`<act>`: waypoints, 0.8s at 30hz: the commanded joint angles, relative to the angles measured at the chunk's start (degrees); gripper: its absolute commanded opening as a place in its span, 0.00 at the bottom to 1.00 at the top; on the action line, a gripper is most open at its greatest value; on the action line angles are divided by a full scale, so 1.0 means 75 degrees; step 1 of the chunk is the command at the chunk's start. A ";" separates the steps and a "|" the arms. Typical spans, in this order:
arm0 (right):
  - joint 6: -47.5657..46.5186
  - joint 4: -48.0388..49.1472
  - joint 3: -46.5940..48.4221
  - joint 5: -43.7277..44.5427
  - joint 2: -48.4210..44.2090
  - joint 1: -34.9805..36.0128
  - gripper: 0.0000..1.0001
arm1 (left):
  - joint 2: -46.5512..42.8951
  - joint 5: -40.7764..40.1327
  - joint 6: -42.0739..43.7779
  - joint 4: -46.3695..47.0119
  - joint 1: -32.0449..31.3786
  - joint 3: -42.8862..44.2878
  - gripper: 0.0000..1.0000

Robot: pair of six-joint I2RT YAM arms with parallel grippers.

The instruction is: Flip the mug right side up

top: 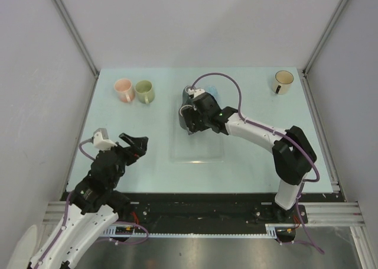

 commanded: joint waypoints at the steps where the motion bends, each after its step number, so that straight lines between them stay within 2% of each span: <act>1: -0.0399 -0.0174 0.0648 0.0132 0.0438 0.0062 0.92 | -0.0302 0.0778 0.0308 0.0518 -0.0021 -0.0333 0.95; 10: -0.0856 -0.0326 0.1069 0.0694 0.1177 0.0027 0.84 | 0.0447 0.1188 0.0648 0.0354 -0.0021 -0.0228 0.93; 15: -0.0844 -0.0373 0.1070 0.0554 0.0885 -0.0148 0.83 | 0.0682 0.1411 0.0812 0.0365 -0.0021 -0.0251 0.94; 16: -0.0856 -0.0443 0.1070 0.0600 0.0699 -0.0184 0.83 | 0.0706 0.1423 0.0824 0.0365 -0.0021 -0.0251 0.97; 21: -0.0716 -0.0502 0.1058 0.0613 0.0158 -0.0968 0.82 | 0.0776 0.1505 0.0918 0.0494 -0.0021 -0.0286 1.00; 24: -0.0925 -0.0888 0.1666 0.0717 0.0531 -0.1460 0.81 | 0.0811 0.1727 0.1093 0.0809 -0.0032 -0.0426 1.00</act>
